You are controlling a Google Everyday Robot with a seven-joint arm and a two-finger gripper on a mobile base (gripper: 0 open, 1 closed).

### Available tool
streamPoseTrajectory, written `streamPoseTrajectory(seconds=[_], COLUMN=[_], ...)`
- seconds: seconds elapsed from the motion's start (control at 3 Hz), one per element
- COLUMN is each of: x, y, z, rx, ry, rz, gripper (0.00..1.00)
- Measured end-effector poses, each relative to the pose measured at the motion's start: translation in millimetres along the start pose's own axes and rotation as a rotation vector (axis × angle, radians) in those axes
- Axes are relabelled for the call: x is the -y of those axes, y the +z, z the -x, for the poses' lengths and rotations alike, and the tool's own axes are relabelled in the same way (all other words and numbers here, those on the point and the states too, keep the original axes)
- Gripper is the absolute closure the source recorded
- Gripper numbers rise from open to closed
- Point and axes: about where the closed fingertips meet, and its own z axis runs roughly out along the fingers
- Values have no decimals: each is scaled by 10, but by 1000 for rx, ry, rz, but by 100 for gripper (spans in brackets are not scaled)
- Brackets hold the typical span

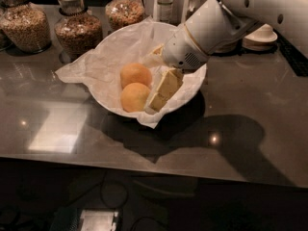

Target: Pick orange from white bowl

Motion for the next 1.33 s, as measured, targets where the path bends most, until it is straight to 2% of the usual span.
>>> streamPoseTrajectory(seconds=[0.67, 1.33], x=[81, 209], y=[-25, 106], z=[92, -143], rx=[-20, -31], ry=[-12, 95], rz=[-36, -50], gripper=[52, 28])
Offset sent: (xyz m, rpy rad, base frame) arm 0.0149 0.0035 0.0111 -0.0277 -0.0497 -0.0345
